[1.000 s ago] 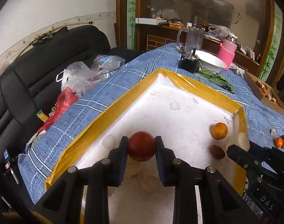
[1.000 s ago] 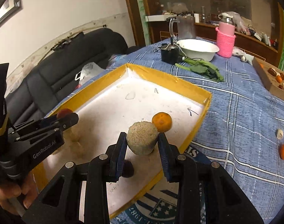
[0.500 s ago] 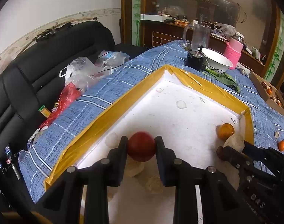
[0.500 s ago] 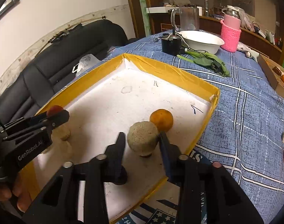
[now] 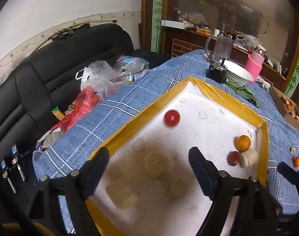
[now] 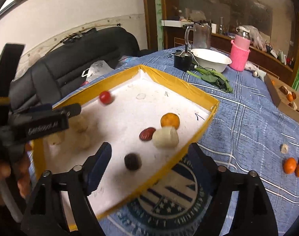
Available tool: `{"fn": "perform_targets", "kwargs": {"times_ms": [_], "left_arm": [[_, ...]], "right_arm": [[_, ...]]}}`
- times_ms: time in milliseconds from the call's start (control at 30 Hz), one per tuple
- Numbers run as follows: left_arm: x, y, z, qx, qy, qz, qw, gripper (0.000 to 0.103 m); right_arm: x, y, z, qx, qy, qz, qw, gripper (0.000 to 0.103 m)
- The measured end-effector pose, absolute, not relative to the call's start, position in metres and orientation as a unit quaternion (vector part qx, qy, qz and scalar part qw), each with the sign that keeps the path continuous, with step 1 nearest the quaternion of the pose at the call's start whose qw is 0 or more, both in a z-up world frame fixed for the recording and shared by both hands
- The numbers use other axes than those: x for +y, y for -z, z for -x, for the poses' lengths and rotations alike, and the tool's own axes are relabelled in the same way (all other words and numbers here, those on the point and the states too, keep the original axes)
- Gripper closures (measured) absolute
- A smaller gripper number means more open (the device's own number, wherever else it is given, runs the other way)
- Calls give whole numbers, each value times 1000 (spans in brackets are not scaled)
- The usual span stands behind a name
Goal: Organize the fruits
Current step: 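Move both tools back toward the remaining oranges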
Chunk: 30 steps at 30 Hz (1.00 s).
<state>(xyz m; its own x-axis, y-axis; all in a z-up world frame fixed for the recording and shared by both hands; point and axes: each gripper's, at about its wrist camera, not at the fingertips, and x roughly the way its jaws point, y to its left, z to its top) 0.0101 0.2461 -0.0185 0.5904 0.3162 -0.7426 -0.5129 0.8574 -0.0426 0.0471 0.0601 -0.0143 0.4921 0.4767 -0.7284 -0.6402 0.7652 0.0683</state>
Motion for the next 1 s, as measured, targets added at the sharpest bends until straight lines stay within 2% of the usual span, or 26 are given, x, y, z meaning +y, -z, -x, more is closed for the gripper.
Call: {"fn": "perform_targets", "kwargs": {"times_ms": [133,500,833,1000], "left_arm": [[238,11,-4,381,-235,125,886,15],[184,-8,-4,368,-199,77,905,15],[75,8,-36,384,-82,10,919,13],[15,17,-60,389,-20,-22,921,13]], "right_arm": [[42,9,-38,378,-312,105,865,15],[-68,7,-41,391,-231,36,890,14],[-233,32,-41,420,-80,-49,903,14],[-266,35,-63,421,-42,-64,904,16]]}}
